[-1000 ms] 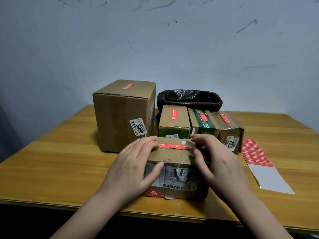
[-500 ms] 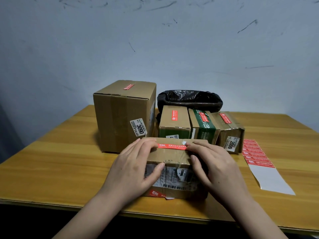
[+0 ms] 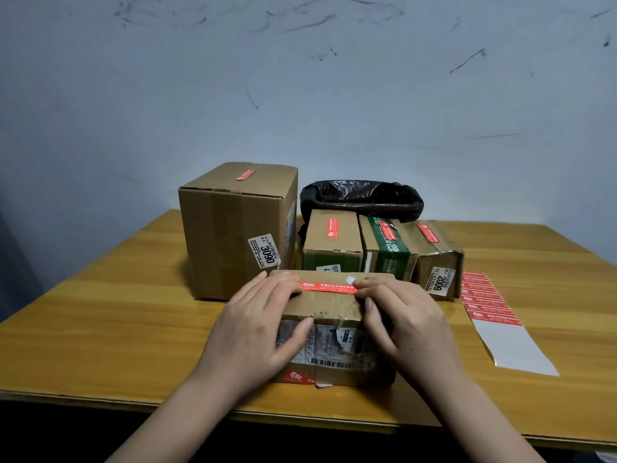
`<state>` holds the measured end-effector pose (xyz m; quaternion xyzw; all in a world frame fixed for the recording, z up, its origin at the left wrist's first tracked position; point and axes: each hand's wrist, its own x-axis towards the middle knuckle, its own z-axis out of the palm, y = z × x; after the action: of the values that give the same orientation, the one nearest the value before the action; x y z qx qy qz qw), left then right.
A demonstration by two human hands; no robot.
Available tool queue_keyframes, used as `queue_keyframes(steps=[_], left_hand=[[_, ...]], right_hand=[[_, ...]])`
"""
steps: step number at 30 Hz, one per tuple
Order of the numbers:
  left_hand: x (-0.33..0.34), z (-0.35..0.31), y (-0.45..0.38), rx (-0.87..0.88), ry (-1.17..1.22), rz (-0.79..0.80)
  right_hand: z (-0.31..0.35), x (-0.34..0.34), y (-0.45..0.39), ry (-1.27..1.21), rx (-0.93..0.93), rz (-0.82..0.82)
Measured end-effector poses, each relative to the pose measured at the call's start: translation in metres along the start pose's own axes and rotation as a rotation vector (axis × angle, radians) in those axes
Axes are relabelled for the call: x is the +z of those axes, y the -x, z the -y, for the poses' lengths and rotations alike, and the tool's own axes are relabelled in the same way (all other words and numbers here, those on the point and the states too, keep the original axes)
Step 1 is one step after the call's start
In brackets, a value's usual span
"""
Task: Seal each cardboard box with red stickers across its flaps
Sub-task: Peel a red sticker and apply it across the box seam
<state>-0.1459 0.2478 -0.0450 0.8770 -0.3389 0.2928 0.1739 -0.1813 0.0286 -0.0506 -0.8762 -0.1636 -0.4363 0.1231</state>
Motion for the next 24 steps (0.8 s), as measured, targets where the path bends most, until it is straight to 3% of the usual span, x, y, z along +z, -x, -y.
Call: queue_keyframes(steps=[8, 16, 19, 24], left_hand=[[0.0, 0.001, 0.0, 0.014, -0.016, -0.006], [-0.007, 0.007, 0.003, -0.139, 0.286, 0.049], [-0.003, 0.017, 0.01, -0.24, 0.425, 0.033], [0.007, 0.025, 0.021, -0.423, 0.783, 0.21]], right_hand=[[-0.004, 0.006, -0.006, -0.018, -0.055, -0.108], [-0.001, 0.001, -0.003, -0.304, 0.208, -0.235], [-0.009, -0.004, 0.005, -0.426, 0.296, -0.111], [-0.024, -0.004, 0.022, -0.691, 0.527, 0.253]])
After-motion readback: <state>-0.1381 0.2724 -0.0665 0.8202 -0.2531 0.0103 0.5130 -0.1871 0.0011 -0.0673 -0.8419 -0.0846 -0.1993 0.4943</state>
